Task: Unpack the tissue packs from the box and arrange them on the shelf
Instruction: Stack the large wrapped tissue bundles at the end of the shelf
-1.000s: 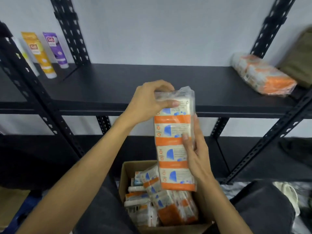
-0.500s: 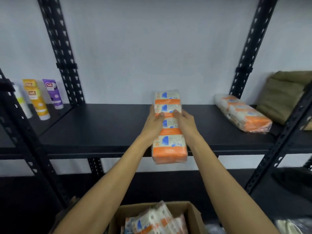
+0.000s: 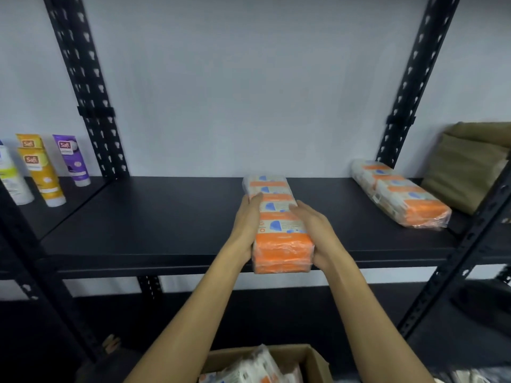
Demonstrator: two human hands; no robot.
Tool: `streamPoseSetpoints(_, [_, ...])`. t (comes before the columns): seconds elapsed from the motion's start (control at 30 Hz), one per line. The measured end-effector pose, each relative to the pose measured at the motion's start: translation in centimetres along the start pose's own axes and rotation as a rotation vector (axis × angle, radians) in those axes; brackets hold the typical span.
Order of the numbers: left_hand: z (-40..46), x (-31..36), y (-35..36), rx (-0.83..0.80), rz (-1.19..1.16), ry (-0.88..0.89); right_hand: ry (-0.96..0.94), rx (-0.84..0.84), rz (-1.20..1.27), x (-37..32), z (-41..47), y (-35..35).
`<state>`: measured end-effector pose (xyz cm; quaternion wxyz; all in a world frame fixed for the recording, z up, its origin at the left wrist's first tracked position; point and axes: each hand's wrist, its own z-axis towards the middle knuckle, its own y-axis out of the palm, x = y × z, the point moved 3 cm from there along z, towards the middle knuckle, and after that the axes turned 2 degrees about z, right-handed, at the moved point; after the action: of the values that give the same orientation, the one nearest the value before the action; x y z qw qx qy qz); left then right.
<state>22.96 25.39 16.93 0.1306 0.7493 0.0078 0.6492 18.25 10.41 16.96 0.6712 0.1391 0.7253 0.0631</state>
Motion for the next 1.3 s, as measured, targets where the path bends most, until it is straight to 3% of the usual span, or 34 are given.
streamPoseSetpoints(0.33, [0.5,-0.3,0.5,-0.006,0.311,0.138,-0.022,-0.090,-0.154,-0.2,0.1,0.5])
streamPoseSetpoints(0.5, [0.4,0.0,0.0,-0.034,0.393,0.094,-0.010,-0.126,-0.255,-0.7,0.1,0.2])
streamPoseSetpoints(0.63, [1.2,2.1,-1.0,-0.072,0.409,0.032,-0.090,0.024,-0.375,-2.2,0.9,-0.2])
streamPoseSetpoints(0.77, [3.9,3.5,-1.0,0.011,0.268,0.009,-0.079,0.140,-0.313,-3.2,3.5,0.2])
streamPoseSetpoints(0.87, [4.9,3.1,0.4,0.004,0.249,-0.027,-0.024,0.063,-0.294,-3.0,5.7,1.2])
streamPoseSetpoints(1.1, [7.0,1.8,0.5,0.020,0.324,0.074,-0.013,-0.048,-0.352,-2.3,7.6,1.0])
streamPoseSetpoints(1.2, [7.5,1.5,0.5,0.029,0.321,0.066,-0.005,-0.066,-0.439,-2.5,8.2,0.8])
streamPoseSetpoints(1.3, [8.1,2.2,0.4,-0.035,0.515,0.040,-0.019,-0.087,-0.641,-3.4,8.3,0.7])
